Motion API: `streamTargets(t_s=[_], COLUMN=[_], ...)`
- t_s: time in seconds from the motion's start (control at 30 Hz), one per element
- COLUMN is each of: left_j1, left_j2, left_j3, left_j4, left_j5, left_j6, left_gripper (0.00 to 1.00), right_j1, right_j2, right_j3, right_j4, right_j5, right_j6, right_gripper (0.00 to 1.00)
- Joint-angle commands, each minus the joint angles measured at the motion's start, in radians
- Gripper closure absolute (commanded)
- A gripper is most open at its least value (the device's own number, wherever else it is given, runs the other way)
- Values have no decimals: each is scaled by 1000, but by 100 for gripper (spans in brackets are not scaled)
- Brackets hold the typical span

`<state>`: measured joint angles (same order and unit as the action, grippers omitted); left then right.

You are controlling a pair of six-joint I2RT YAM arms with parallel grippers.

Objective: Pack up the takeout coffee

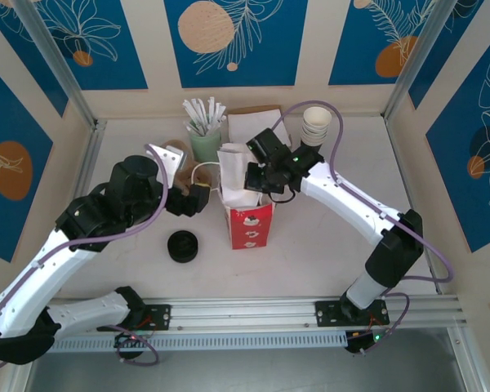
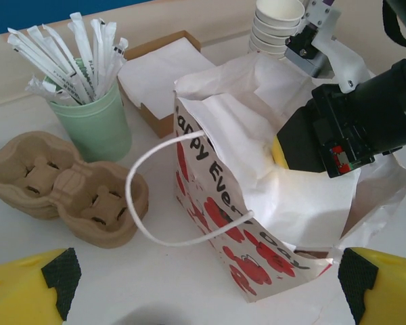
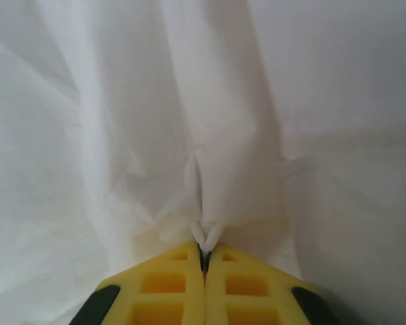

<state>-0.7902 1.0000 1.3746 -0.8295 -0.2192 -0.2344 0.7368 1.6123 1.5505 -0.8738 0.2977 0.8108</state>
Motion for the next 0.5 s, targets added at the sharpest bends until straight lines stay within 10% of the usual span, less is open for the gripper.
streamTargets(t_s=[0.0,0.47], left_j1=[3,3], left_j2=[-14,-11], left_j3=[-12,-13], left_j4=[6,17], left_j5=[-18,-8], left_j6=[-10,-11], left_gripper=[1,1], right_j1=[13,33], right_j2=[39,17], right_j3=[4,179], right_j4=[-39,-97], right_j5=[86,78], right_j6=[-8,-70], right_gripper=[100,55])
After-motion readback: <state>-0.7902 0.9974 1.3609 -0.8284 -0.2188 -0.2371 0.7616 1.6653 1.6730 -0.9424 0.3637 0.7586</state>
